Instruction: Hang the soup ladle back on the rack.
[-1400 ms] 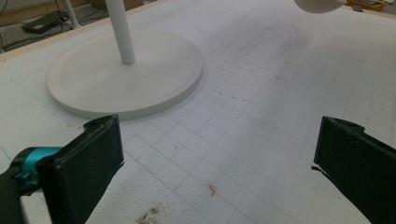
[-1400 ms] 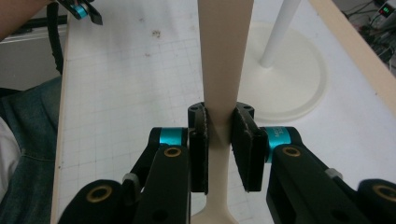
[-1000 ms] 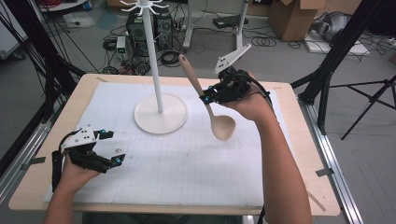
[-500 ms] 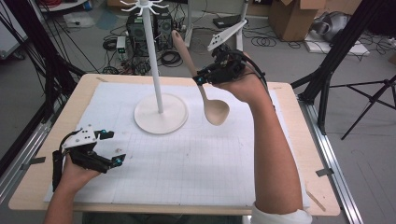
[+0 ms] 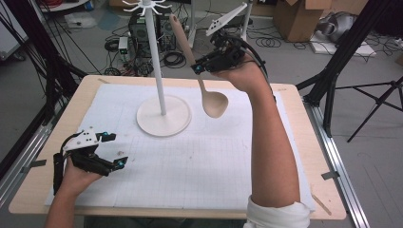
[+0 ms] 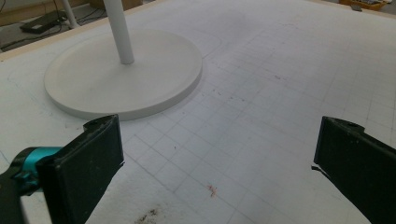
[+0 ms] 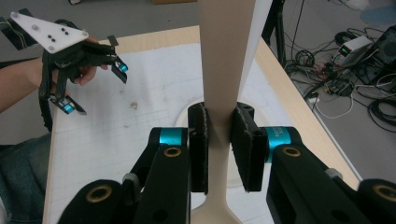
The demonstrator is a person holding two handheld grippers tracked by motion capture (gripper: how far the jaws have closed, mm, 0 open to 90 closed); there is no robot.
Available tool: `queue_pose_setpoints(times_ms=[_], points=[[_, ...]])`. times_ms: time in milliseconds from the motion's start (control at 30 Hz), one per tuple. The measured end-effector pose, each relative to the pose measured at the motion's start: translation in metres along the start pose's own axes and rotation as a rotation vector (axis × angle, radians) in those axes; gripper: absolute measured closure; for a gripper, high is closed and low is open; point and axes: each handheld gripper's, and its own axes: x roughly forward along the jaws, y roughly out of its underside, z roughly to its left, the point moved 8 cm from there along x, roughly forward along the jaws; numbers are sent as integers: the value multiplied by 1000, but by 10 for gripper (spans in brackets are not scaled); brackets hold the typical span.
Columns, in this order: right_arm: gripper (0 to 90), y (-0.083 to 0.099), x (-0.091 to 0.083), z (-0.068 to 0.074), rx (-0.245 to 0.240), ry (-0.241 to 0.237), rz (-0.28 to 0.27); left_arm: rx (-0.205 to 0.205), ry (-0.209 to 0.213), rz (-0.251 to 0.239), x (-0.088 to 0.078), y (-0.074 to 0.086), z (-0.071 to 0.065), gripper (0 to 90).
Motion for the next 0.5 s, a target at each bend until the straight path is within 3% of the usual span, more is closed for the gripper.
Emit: queue_pose_setpoints(times_ms=[500], points=[[772,-16,13,-7,12,-1,20,1,0,-2,-2,0,1,17]])
